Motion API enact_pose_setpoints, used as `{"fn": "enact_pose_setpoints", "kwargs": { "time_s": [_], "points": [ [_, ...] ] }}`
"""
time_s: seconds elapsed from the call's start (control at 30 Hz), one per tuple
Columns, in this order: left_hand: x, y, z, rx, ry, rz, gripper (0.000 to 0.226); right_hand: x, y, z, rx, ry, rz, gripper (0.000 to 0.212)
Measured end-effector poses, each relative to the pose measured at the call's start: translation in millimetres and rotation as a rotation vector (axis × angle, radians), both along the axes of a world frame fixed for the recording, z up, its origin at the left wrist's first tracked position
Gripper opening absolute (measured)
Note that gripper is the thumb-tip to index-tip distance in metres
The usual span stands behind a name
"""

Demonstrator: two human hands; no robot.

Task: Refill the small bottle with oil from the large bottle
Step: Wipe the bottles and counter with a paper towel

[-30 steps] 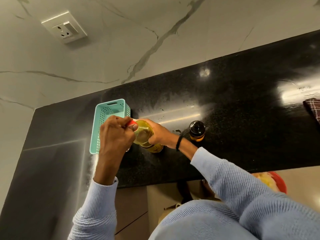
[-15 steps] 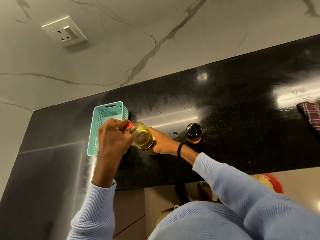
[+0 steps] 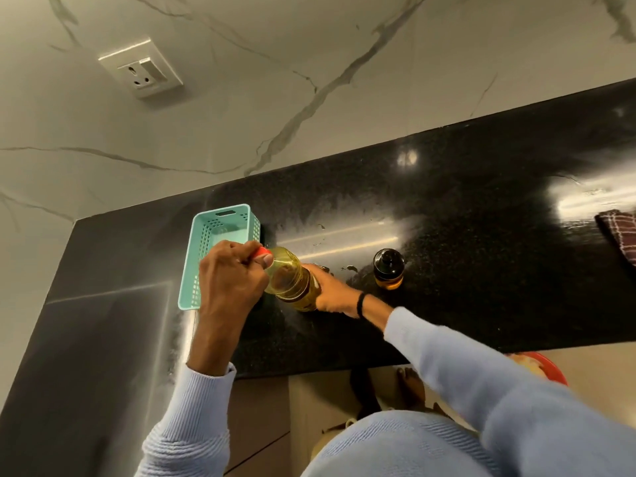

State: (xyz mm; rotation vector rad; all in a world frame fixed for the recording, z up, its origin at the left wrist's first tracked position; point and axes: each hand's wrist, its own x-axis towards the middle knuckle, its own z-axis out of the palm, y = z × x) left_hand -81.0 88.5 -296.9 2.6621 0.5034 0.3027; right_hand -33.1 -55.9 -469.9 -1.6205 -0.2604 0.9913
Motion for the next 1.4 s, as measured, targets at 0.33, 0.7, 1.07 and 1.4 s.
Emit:
{"fn": "enact_pose_setpoints", "kwargs": {
  "time_s": [0.33,0.7,1.07,1.4],
  "points": [
    [-2,-17,-4,0.205,-0.073,0.017,0.025,-39,2,21,0.003,-0.028,-0.261,0.100],
    [2,-2,5,0.100,0.046,-0.047,0.035,-50,5,16,-0.022,-0.082,-0.266,0.100],
    [6,-1,2,0.037,0.021,-0.063,0.031,5,27,28,0.045,-0.158,-0.128,0.082],
    [2,-3,0,0.013,-0.013,-0.042,0.027,-50,17,-21,-0.087,-0.182,-0.235,0.099]
  ]
}}
